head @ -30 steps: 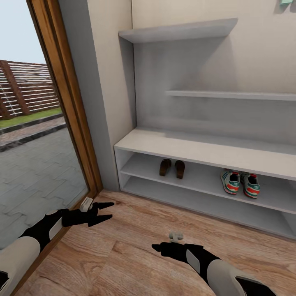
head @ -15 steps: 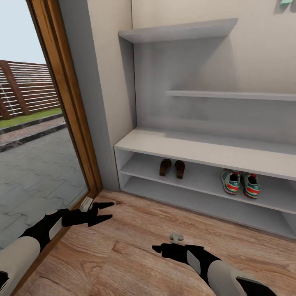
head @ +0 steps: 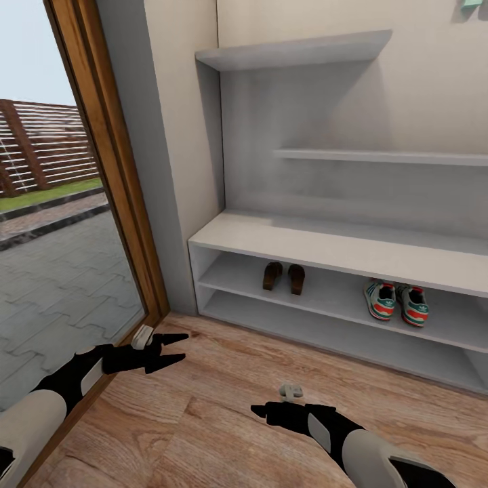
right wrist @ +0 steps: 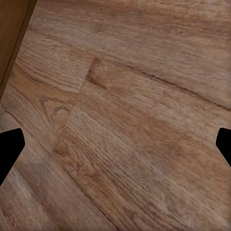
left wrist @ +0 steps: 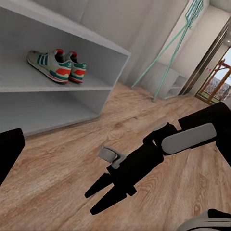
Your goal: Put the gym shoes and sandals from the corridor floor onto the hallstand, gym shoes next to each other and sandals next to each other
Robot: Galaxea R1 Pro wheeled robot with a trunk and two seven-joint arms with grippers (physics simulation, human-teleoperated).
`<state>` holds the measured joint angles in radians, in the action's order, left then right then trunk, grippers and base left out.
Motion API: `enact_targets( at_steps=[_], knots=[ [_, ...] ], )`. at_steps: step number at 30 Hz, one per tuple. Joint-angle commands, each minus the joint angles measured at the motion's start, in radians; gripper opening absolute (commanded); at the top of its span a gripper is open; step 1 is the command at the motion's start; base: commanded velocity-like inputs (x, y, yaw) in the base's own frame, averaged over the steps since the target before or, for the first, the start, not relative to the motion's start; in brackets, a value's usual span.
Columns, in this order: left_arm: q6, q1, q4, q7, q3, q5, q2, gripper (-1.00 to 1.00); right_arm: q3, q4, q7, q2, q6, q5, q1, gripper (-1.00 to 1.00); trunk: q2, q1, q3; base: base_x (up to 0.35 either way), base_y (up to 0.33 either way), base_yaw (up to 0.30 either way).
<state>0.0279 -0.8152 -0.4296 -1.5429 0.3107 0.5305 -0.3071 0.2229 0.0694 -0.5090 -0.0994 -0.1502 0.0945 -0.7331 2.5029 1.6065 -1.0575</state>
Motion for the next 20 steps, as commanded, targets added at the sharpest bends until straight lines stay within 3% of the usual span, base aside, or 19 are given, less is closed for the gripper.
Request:
enact_targets(
  at_steps=[1, 20],
  knots=[
    [0.003, -0.001, 0.000, 0.000, 0.008, 0.009, -0.001, 1.00, 0.009, 0.003, -0.003, 0.000, -0.007, 0.010, 0.000, 1.00, 0.000, 0.000, -0.001, 0.000, 0.000, 0.000],
    [0.003, -0.001, 0.000, -0.002, 0.009, 0.009, 0.001, 1.00, 0.009, 0.003, -0.003, 0.000, -0.006, 0.010, 0.000, 1.00, 0.000, 0.000, -0.001, 0.000, 0.000, 0.000]
  ],
)
